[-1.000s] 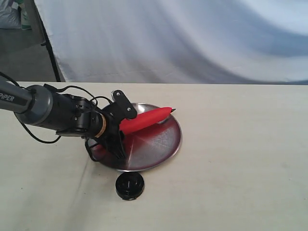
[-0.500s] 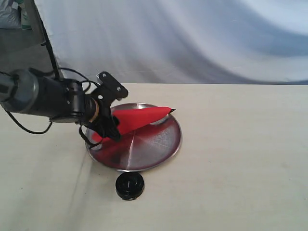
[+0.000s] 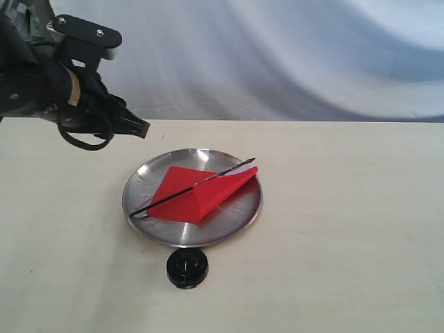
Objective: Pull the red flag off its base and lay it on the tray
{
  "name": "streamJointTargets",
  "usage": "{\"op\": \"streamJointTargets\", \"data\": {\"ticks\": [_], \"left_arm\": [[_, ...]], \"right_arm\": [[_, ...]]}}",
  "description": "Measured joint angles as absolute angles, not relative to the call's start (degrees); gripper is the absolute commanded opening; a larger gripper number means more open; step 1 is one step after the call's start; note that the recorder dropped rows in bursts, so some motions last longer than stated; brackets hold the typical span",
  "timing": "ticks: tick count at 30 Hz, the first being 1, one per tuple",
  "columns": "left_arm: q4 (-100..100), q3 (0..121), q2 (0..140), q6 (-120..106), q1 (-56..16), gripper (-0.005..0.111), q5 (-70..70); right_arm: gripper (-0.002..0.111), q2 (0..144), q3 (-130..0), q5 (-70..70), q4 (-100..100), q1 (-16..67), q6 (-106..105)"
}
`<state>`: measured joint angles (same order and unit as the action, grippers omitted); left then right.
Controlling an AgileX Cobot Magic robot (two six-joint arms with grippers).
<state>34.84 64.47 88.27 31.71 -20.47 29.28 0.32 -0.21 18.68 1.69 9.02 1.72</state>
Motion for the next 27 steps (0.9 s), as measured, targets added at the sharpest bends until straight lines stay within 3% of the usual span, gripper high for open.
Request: {"op": "streamJointTargets", "data": {"ticks": [1,2,9,19,27], "left_arm": [[32.75,63.34,86.47,30.43,-20.47,0.003,29.32],[31.29,62.51,84.56,29.39,-20.47,0.001,29.32],[25.82,51.89,69.49,27.25,-25.33,0.0,21.55],[23.92,29.6,46.81,28.32,-36.02,0.0,-9.01],[23.92,16.15,35.05,38.25,-36.47,0.0,-11.56]], "right_arm": [[0.0,0.32,-0.21,18.68,1.69,9.02,1.72],[0.0,0.32,-0.21,18.68,1.69,9.02,1.72],[0.0,0.32,-0.21,18.68,1.69,9.02,1.72],[0.0,0.32,-0.21,18.68,1.69,9.02,1.72],[0.0,0.32,-0.21,18.68,1.69,9.02,1.72]]}}
